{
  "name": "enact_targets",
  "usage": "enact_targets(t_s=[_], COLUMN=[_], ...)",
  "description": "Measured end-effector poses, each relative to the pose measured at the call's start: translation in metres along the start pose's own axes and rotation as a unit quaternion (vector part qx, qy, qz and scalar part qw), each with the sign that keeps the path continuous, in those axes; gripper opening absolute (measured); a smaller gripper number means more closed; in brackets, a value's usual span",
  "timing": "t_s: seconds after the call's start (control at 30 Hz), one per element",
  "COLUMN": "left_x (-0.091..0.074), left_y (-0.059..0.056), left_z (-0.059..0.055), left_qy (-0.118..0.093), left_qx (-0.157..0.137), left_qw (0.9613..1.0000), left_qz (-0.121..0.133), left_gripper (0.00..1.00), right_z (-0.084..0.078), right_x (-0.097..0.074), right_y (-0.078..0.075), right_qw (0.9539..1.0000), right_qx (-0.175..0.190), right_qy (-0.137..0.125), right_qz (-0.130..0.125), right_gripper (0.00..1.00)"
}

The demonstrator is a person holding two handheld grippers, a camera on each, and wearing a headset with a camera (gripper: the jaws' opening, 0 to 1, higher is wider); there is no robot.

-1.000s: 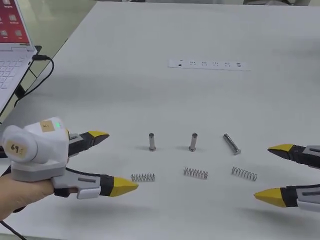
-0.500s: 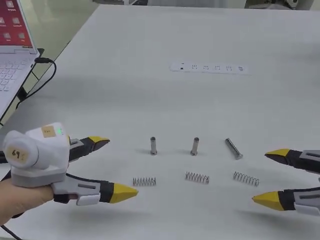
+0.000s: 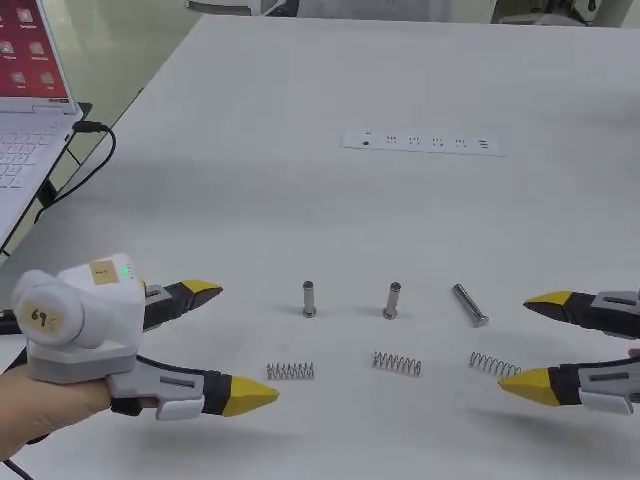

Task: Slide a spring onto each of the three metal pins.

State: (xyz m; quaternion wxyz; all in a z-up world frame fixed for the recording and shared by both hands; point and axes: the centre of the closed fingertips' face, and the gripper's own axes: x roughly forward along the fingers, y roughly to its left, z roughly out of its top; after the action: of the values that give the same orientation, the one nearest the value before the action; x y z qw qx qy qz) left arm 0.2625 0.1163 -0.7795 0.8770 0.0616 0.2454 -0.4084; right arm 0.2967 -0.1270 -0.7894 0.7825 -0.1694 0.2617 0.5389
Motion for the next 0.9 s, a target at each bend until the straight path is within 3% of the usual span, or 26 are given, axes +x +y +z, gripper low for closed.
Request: enact_targets(t_s=[0.27, 0.5, 0.9], left_x=[-0.001, -0.001, -0.002], left_y=[0.001, 0.0, 0.002], left_z=[-0.001, -0.005, -0.004], left_qy=[-0.001, 0.003, 0.003], left_qx=[0.002, 0.002, 0.002], left_qw=[1.0, 1.0, 1.0], left_qz=[0.003, 0.002, 0.003], left_gripper=[0.85, 0.85, 0.85], right_z=[0.01, 0.01, 0.017], right_x=[0.009, 0.018, 0.034], right_y=[-0.014, -0.022, -0.039], right_qw=[1.0, 0.9995, 0.9987], right_qx=[-0.002, -0.011, 0.009], right_qy=[0.003, 0.028, 0.044], right_qz=[-0.004, -0.01, -0.023], right_gripper=[0.59, 0.55, 0.48])
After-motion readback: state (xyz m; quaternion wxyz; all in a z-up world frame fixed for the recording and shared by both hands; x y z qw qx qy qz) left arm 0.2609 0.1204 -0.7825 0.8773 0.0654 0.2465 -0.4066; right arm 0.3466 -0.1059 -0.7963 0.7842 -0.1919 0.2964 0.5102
